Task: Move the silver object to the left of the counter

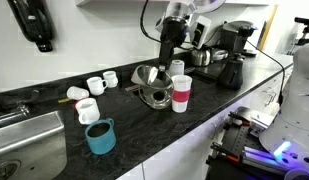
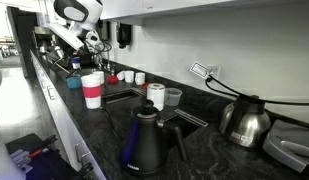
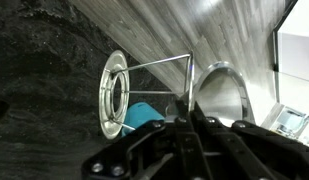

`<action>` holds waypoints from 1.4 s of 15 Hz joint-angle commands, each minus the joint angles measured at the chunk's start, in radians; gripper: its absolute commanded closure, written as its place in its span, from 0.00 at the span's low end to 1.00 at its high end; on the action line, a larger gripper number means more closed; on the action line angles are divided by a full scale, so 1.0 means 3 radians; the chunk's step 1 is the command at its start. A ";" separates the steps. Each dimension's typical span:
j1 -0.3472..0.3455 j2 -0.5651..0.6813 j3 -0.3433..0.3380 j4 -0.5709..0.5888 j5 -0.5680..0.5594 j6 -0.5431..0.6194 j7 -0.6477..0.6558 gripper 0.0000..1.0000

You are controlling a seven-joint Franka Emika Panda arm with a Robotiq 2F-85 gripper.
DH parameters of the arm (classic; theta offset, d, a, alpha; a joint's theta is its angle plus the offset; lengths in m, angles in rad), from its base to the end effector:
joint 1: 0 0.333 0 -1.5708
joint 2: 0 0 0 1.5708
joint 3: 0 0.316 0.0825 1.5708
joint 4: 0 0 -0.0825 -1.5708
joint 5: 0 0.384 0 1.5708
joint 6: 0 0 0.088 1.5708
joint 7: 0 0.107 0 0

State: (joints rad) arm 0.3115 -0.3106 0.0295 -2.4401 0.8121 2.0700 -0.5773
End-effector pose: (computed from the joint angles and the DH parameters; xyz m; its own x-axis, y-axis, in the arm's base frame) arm 0.4034 0.1833 0.4268 0.8955 0.4075 0.1790 0.4259 -0.6679 -0.6103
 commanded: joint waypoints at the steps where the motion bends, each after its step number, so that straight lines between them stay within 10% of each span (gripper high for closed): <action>1: -0.0054 0.0261 0.0098 0.0104 0.0196 -0.0149 -0.0300 0.98; 21: -0.0200 0.0708 0.0282 0.0067 0.0210 -0.0183 -0.0396 0.93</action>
State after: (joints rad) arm 0.2854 -0.0977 0.0812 -2.4210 0.8734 2.0189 -0.6951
